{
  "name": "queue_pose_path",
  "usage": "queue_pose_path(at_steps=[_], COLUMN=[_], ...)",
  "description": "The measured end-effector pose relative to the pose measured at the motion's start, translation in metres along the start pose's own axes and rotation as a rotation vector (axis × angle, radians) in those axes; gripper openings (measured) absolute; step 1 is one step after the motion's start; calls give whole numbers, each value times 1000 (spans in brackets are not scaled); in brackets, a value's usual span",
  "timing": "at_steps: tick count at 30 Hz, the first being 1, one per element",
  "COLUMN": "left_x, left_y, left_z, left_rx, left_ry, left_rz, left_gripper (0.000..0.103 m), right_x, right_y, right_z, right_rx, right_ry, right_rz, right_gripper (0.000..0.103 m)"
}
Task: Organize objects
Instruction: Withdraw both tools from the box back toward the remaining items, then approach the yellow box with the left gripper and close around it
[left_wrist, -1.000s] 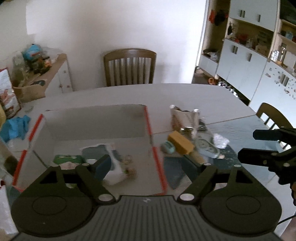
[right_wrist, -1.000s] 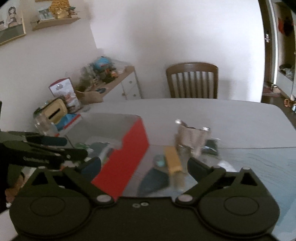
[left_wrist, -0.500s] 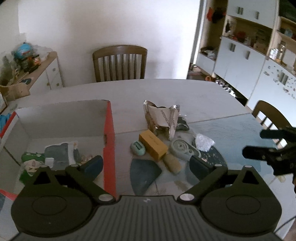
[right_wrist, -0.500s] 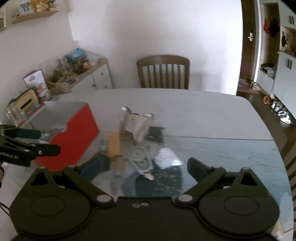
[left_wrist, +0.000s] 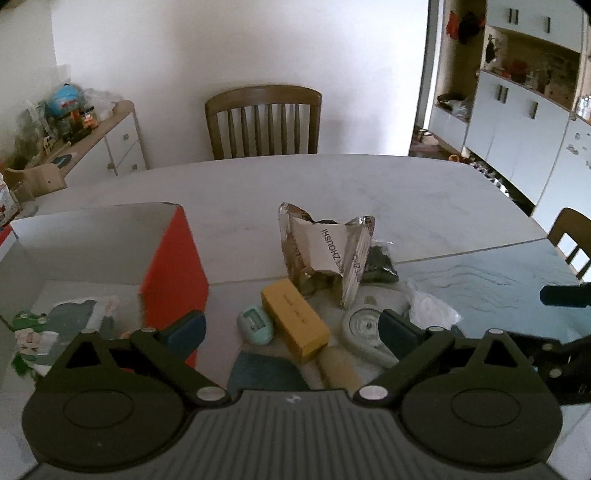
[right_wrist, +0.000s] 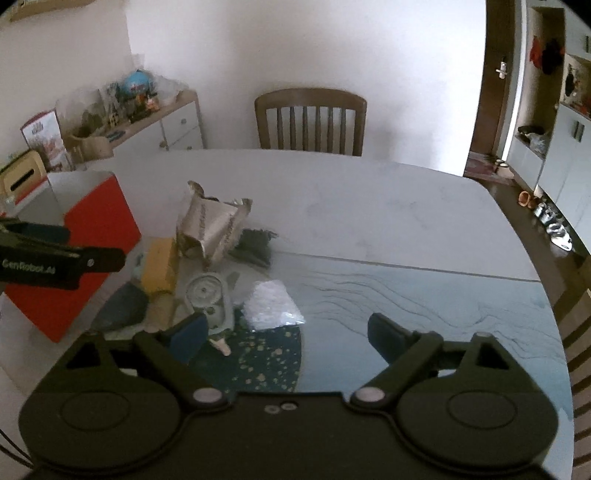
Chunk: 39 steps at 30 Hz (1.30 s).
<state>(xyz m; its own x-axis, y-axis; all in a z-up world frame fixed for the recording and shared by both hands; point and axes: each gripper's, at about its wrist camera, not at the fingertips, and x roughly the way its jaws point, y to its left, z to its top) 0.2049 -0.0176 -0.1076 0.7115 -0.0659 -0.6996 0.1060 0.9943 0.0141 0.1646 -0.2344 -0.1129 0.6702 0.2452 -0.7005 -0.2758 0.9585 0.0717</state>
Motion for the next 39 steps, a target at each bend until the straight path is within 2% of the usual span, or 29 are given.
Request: queue_pose_path(at_steps=[7,16,22,26,31,32,39], left_x=[23,46,56,60,65,67,76], left_y=[-9,-13,-14,-13,-15,-16,-20], left_z=[-3,-4,-7,-7,-6,-6,-4], left_rx=[-19,-39,-47,-50,-40,-40,-17], left_ry=[0,42,67,84,96,99,99], left_rz=[26,71,84,78,70,66,68], left_gripper=[100,99,80,63,59,55,49], right_x=[30,62,73,78,84,85,89], right_y=[-6,-11,-11,-12,-10,-10,-8], right_z=[4,8,10,10,11,11,11], right_rx=[-19,-34,-48,-51,-65,-66,-69], right_ry=[25,63,80,86,96,99,102], right_rz=[31,85,109,128,143,145,144], right_gripper=[83,74,71,68,63,62,62])
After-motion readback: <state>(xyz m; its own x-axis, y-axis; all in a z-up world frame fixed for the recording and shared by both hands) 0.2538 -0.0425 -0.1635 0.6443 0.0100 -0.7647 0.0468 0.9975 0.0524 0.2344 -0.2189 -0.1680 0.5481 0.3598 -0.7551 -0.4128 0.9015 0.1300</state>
